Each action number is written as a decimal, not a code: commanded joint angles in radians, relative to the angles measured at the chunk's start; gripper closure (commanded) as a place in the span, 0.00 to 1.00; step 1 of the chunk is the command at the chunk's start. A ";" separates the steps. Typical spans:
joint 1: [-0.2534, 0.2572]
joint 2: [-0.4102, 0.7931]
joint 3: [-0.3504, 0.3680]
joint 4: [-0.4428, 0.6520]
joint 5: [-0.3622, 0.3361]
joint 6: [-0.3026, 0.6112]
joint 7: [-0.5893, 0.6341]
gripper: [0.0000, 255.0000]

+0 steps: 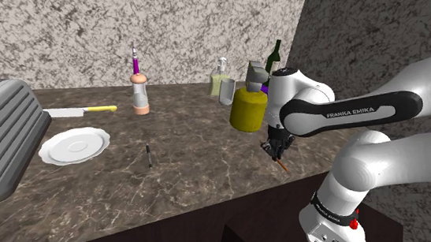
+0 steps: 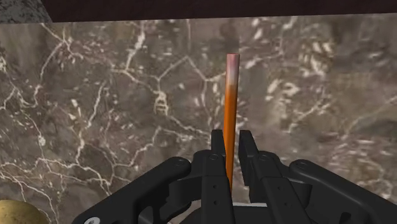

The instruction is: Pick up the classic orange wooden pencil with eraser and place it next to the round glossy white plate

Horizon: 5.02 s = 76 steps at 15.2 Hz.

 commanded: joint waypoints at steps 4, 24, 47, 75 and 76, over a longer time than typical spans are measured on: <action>-0.002 -0.029 -0.012 0.027 -0.009 -0.057 -0.009 1.00; 0.005 0.109 0.087 0.316 0.044 -0.209 0.098 1.00; -0.027 1.126 0.558 1.164 -0.324 -0.242 0.804 1.00; 0.360 1.671 0.416 1.708 -0.618 -0.360 0.984 1.00; 0.360 1.671 0.416 1.708 -0.618 -0.360 0.984 1.00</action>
